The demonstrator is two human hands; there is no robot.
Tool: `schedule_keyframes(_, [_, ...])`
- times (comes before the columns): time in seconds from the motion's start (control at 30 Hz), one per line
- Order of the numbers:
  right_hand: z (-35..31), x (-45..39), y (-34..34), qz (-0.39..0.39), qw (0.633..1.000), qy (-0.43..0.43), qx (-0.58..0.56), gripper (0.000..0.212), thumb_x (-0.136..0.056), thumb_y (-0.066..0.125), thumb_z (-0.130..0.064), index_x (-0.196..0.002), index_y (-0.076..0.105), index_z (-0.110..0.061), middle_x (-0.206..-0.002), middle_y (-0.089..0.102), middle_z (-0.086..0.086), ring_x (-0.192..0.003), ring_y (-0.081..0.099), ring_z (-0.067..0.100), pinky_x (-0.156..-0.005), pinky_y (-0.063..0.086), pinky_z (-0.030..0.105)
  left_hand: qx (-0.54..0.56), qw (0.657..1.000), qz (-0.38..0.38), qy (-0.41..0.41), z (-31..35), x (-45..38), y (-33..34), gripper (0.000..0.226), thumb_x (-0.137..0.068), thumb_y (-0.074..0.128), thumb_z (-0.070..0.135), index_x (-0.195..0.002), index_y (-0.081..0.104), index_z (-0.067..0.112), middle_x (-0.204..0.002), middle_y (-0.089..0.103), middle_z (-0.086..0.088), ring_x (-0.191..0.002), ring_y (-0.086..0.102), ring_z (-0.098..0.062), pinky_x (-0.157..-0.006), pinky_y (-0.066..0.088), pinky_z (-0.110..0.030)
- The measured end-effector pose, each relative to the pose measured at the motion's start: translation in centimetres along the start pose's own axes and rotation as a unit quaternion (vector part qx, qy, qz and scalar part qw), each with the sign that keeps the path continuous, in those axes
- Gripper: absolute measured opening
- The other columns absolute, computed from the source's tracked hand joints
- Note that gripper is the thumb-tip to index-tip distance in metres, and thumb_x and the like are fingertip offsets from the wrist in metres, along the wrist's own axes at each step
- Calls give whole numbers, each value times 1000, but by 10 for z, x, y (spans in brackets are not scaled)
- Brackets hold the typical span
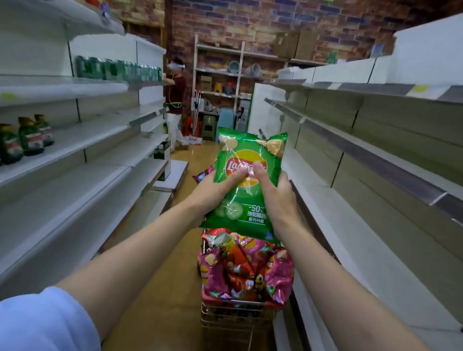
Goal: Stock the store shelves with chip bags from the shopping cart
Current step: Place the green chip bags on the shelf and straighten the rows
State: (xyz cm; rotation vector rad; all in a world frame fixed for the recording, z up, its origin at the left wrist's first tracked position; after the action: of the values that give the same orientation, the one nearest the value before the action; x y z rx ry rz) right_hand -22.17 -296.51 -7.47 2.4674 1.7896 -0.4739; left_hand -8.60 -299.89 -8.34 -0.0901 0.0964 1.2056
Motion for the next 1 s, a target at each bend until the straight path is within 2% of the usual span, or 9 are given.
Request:
schedule_keyframes(0.07, [21,-24,12,-21,999,26,11,70,-80,49,-74,-127,49,-22,-115,61,-2,-105,60,19,-98,46,41,4,999,25,-21,-19,-22,-16,46,-84,63,49,-116,56,17,-101,73,-6,-85,73,-23,-77,58,-37])
schedule_keyframes(0.17, [55,-62,19,-25,997,67,7,59,-79,39,-79,-104,52,-28,-112,63,4,-103,62,23,-93,50,47,-6,996,65,-65,-48,-55,-44,44,-84,64,49,-112,57,15,-96,73,-7,-77,73,-21,-70,59,-34])
schedule_keyframes(0.27, [92,-105,17,-25,995,93,1,45,-94,36,-63,-103,49,-21,-108,64,10,-100,64,26,-87,55,50,-13,991,92,-92,-73,-92,-67,40,-86,63,45,-110,58,13,-92,73,-7,-71,72,-18,-62,59,-30])
schedule_keyframes(0.4, [135,-162,13,-13,993,112,35,47,-98,32,-58,-110,50,-17,-105,66,9,-95,66,23,-82,57,40,-25,986,102,-132,-102,-143,-82,38,-87,60,46,-105,58,13,-84,73,-5,-62,71,-16,-53,58,-27])
schedule_keyframes(0.5, [162,-200,15,-18,990,129,51,54,-99,30,-56,-117,52,-11,-103,66,8,-93,65,21,-76,56,35,-41,981,105,-157,-121,-178,-88,45,-86,60,49,-110,57,11,-90,73,-6,-66,72,-18,-57,59,-29])
schedule_keyframes(0.63, [190,-244,17,-32,988,144,48,56,-98,30,-57,-120,51,-10,-102,65,6,-94,64,20,-84,56,40,-37,977,110,-177,-138,-221,-92,43,-87,59,48,-107,58,11,-89,73,-7,-64,71,-17,-57,60,-29])
schedule_keyframes(0.8, [213,-280,18,-41,986,155,45,46,-99,31,-54,-113,48,-13,-104,64,8,-96,64,23,-84,55,39,-38,976,112,-184,-150,-260,-95,35,-88,59,47,-98,58,14,-81,73,-3,-60,71,-16,-54,58,-27])
schedule_keyframes(1.0, [231,-314,28,-42,983,174,42,34,-100,34,-51,-103,45,-19,-100,64,7,-92,62,21,-84,52,39,-27,975,118,-186,-159,-290,-106,38,-87,59,48,-101,59,13,-78,74,-2,-62,72,-16,-55,59,-27])
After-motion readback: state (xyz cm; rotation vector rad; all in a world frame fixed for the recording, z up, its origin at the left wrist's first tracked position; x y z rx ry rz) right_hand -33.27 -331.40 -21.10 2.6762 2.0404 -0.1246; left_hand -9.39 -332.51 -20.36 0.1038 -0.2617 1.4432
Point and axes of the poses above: each hand's wrist, its own x-axis away from the middle knuckle, its own y-axis out of the palm, z = x × y, the point moved 4 cm from there along -x, towards the middle knuckle
